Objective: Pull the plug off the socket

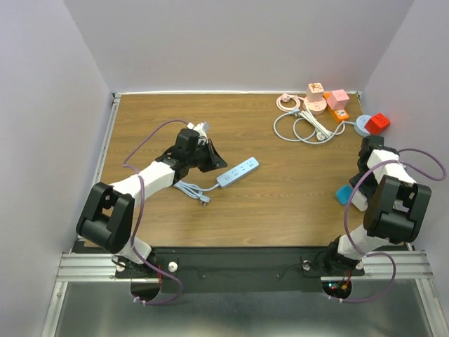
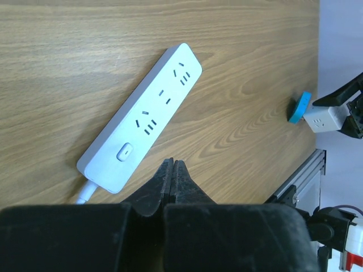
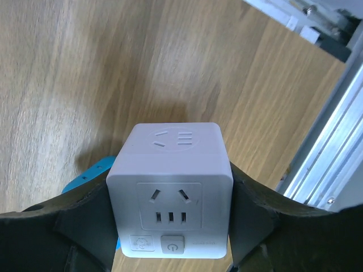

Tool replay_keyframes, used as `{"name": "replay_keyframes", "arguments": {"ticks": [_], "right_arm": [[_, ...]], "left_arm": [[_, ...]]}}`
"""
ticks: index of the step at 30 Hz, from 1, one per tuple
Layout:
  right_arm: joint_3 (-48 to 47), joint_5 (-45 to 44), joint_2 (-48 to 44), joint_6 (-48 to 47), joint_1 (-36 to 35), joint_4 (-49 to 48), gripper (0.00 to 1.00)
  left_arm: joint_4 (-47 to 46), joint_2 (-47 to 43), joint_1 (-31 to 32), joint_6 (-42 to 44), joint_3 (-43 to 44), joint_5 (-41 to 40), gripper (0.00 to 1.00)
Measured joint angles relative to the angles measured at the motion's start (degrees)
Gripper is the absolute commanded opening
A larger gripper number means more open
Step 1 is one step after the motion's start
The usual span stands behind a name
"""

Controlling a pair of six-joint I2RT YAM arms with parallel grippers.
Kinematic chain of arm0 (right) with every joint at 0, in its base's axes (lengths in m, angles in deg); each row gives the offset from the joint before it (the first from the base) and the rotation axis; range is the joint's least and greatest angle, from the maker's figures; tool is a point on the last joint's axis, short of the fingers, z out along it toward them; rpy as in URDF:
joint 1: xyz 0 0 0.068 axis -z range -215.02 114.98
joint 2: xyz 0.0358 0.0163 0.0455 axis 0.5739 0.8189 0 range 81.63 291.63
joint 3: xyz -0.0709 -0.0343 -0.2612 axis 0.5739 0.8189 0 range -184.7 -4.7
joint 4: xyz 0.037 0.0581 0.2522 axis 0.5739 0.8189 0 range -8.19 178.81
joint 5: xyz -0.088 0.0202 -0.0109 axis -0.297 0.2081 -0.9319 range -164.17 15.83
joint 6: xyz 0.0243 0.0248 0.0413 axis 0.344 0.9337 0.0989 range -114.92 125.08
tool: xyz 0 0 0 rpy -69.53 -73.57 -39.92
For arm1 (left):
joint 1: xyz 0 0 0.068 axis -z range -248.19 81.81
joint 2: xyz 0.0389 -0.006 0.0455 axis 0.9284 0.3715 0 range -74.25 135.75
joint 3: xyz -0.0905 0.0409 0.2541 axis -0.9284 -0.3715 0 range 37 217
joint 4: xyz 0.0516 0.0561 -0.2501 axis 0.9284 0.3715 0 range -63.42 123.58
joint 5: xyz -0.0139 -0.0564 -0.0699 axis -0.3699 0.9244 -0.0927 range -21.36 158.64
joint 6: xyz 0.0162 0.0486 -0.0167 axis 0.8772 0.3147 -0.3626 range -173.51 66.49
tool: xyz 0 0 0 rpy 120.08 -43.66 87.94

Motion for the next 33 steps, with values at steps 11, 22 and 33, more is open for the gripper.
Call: {"name": "replay_keyframes", "arguments": {"ticks": [11, 22, 33], "right_arm": [[0.8, 5.5, 0.7, -1.8, 0.1, -1.0, 0.58], [-4.3, 19.1, -10.3, -7.6, 0.1, 0.8, 1.0], [-7.0, 25.6, -15.5, -8.3, 0.1, 4.0, 1.0]], "left_arm": [[3.1, 0.3, 0.0, 2.5, -0.3, -2.8, 0.33], [11.7, 2.7, 0.0, 11.1, 11.4, -9.5, 0.68], [20.6, 15.7, 10.1, 28.8, 23.6, -20.2, 0.78]]}}
